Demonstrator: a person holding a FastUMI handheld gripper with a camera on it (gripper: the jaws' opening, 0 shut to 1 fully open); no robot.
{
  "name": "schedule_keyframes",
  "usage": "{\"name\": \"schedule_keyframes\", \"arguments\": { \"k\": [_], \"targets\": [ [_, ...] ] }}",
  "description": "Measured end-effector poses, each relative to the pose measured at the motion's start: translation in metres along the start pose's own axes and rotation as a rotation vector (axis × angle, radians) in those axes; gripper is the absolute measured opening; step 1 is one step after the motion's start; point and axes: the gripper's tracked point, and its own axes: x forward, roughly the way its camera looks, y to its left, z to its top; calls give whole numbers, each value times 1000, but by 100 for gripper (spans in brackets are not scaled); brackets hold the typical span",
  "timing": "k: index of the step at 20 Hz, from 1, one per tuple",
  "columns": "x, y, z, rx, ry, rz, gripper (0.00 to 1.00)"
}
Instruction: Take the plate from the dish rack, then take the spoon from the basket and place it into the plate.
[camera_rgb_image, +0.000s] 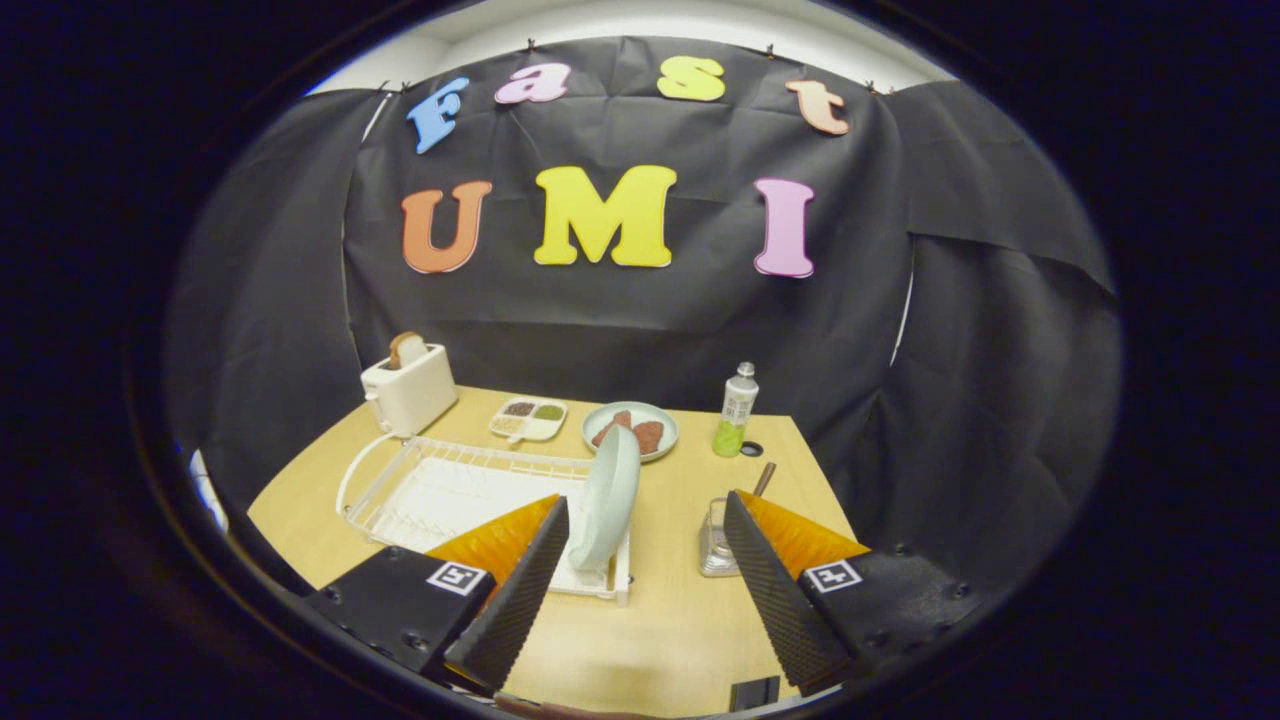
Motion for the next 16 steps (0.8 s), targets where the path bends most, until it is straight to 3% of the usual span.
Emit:
{"name": "schedule_keyframes", "arguments": {
  "k": [8,16],
  "targets": [
    [95,26,3,-97,327,-99,93],
    [142,14,-1,-175,650,-253,60]
  ]
}}
